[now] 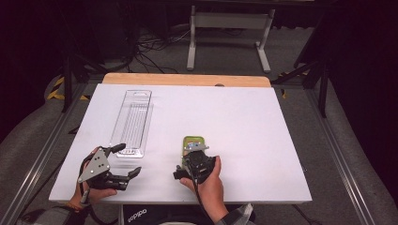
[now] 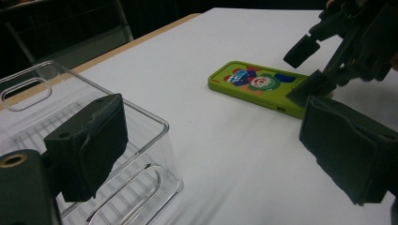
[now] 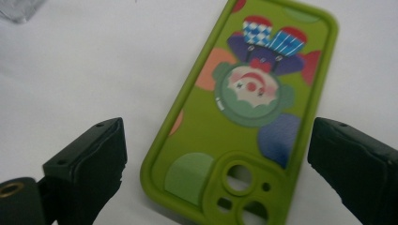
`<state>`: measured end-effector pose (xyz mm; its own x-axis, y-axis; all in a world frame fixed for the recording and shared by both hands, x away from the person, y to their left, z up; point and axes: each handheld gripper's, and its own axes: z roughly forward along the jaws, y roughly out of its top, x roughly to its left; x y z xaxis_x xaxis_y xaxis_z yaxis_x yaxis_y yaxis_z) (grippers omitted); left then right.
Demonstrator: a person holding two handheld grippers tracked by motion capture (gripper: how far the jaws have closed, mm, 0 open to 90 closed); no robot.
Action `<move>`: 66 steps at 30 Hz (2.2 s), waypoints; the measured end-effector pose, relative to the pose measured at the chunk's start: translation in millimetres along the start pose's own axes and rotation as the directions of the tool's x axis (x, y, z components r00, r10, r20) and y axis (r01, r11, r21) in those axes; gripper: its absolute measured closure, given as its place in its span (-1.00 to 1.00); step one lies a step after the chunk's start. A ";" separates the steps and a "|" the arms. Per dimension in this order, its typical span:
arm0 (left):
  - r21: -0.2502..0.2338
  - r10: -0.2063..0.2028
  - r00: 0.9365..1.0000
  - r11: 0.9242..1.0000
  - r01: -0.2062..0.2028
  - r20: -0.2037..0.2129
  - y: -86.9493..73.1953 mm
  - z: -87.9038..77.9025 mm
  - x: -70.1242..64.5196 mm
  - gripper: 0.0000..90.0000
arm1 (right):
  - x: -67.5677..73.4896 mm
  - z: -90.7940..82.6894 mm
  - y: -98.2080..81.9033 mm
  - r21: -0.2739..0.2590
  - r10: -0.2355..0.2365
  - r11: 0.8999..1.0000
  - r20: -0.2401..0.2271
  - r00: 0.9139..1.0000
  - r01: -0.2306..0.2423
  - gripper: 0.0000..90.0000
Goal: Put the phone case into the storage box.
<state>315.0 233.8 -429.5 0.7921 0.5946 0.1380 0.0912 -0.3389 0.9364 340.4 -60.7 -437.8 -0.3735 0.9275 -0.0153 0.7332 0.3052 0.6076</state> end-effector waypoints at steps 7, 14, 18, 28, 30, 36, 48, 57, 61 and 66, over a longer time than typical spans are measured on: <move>0.036 0.022 1.000 0.999 -0.022 0.007 -0.1 5.5 -1.5 -0.80 | 4.3 12.9 -1.9 -0.019 0.030 0.999 0.110 0.993 -0.028 -0.86; 0.051 0.020 1.000 0.998 -0.020 -0.001 -0.3 6.4 -2.8 -0.79 | 0.5 19.2 -7.8 -0.024 0.094 0.995 0.080 0.992 -0.093 -0.86; 0.068 0.027 1.000 0.997 -0.026 -0.006 0.0 6.8 -4.2 -0.78 | 2.0 17.1 -11.1 -0.057 0.115 0.992 0.096 0.989 -0.110 -0.70; 0.078 0.026 1.000 0.997 -0.026 0.001 -0.6 8.5 -5.0 -0.77 | -1.6 15.6 -13.4 -0.085 0.111 0.991 0.088 0.990 -0.104 -0.63; 0.077 0.027 1.000 0.997 -0.028 0.006 -0.4 8.9 -5.2 -0.77 | -3.7 15.7 -12.6 -0.091 0.097 0.992 0.085 0.992 -0.089 -0.63; 0.078 0.058 0.998 0.995 -0.058 0.004 1.8 11.3 -7.6 -0.77 | -8.1 9.2 -5.9 -0.136 0.041 0.990 0.080 0.996 -0.030 -0.63; 0.094 0.220 0.973 0.972 -0.213 -0.071 20.4 30.9 -18.0 -0.78 | -46.6 -9.3 20.0 -0.237 -0.081 0.968 -0.004 0.997 0.078 -0.63; 0.093 0.345 0.932 0.937 -0.336 -0.108 42.6 54.5 -30.3 -0.76 | -79.5 -24.5 35.5 -0.272 -0.088 0.960 -0.083 0.993 0.062 -0.63; 0.098 0.387 0.916 0.921 -0.378 -0.103 50.4 64.5 -35.0 -0.77 | -86.4 -32.6 37.1 -0.283 -0.088 0.958 -0.109 0.990 0.054 -0.63; 0.096 0.469 0.875 0.882 -0.460 -0.117 56.0 74.6 -38.7 -0.75 | -91.2 -38.5 38.2 -0.286 -0.090 0.957 -0.160 0.983 0.041 -0.63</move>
<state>334.4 137.5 -406.5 0.6657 0.4464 0.5980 -0.2265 -0.6427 0.7319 380.6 -141.9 -382.6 -0.5241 0.8498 0.0570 0.5241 0.2691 0.8080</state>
